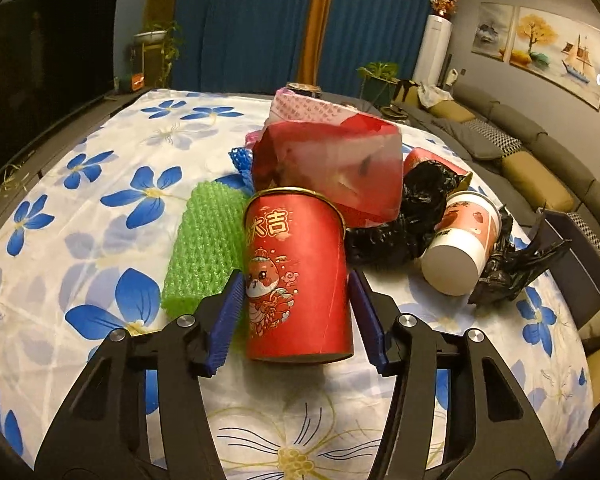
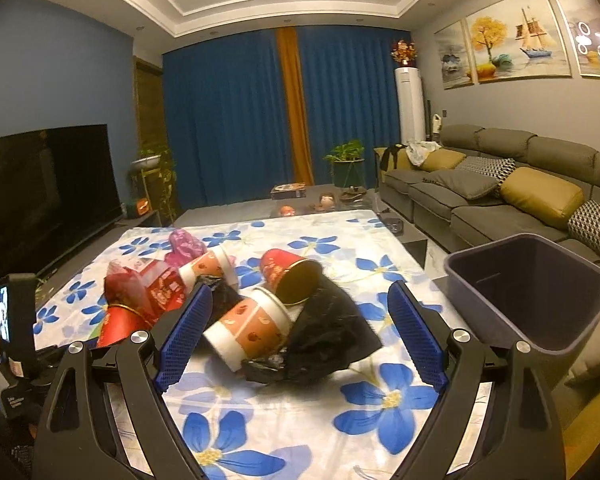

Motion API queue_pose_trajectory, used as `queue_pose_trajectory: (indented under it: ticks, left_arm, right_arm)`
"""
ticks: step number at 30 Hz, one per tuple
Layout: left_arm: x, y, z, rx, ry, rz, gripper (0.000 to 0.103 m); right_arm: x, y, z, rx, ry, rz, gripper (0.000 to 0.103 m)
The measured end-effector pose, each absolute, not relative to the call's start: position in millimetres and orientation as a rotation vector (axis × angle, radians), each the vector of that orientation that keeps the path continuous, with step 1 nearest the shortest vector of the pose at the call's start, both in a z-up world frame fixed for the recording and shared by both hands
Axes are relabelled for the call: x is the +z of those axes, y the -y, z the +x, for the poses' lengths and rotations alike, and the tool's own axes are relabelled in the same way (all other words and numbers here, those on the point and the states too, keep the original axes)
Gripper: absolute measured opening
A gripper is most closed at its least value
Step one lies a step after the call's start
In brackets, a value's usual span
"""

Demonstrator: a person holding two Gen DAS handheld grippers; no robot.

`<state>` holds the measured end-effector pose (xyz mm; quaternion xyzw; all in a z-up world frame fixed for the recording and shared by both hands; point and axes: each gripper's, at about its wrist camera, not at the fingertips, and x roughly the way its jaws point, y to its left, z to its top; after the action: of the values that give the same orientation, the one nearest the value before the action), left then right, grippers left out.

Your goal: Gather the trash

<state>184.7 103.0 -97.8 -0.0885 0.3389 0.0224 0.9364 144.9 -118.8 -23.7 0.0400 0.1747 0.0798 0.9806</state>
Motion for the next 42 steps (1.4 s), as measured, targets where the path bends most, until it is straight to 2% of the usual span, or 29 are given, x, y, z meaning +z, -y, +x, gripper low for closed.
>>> queue_pose_trajectory:
  ticks: [16,29,32,35,38,40,42]
  left_arm:
    - [-47.0,-143.4,113.7,0.004,-0.534,-0.215,0.049]
    - [-31.3,-186.0,115.4,0.111,-0.452,-0.247,0.049]
    - [-31.3,-189.8,118.5,0.119,-0.449,-0.251,0.049]
    - [-31.2,-192.6,121.9,0.129,-0.449,-0.254,0.049]
    - [-31.1,-192.6,123.9,0.134,-0.45,-0.255,0.049]
    - [-30.9,-191.8,124.4,0.136,-0.451,-0.253,0.049]
    - [-31.3,-191.7,124.4,0.135,-0.451,-0.254,0.049]
  right_arm:
    - [-36.6,38.8,157.5,0.347,-0.422,0.001,0.086]
    - [-51.7,-22.2,199.7,0.424,-0.478,-0.08,0.067]
    - [-55.9,-29.5,210.2,0.429,-0.489,-0.083,0.06]
    - [-60.7,-35.1,219.9,0.44,-0.51,-0.083,0.05]
    - [-65.2,-37.5,225.0,0.457,-0.526,-0.087,0.032]
    - [-68.3,-39.7,226.8,0.475,-0.538,-0.094,0.016]
    - [-69.1,-40.2,224.6,0.499,-0.539,-0.094,0.009]
